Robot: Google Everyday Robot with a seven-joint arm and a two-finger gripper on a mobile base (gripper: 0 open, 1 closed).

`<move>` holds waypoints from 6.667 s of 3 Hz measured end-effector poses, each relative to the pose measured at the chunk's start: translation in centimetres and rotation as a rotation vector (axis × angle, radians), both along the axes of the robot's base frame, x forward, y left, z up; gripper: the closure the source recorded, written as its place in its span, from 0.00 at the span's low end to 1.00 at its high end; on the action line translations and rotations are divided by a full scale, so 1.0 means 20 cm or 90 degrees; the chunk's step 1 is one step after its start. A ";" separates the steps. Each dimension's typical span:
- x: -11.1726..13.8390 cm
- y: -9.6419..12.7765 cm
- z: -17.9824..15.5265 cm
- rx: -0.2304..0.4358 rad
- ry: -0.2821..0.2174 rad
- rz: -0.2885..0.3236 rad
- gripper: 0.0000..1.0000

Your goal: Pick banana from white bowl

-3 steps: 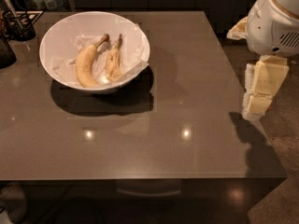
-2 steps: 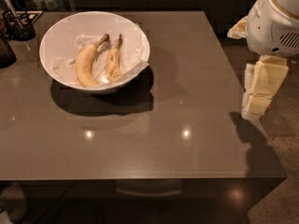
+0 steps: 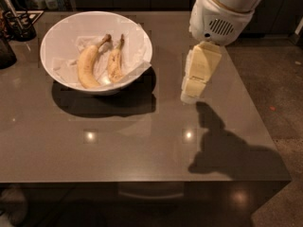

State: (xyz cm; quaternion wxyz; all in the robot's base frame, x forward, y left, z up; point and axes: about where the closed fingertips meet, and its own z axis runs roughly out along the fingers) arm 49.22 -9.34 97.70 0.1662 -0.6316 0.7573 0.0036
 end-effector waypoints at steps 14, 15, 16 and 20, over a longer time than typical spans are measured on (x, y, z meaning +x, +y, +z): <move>0.70 0.94 -0.26 0.097 0.080 -0.181 0.00; 0.72 0.98 -0.31 0.081 0.089 -0.182 0.08; 0.76 0.98 -0.38 0.072 0.111 -0.199 0.22; 0.84 0.98 -0.61 0.061 0.193 -0.249 0.40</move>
Offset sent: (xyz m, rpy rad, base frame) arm 0.0091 0.0206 -0.0019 0.0494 0.0489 -0.0406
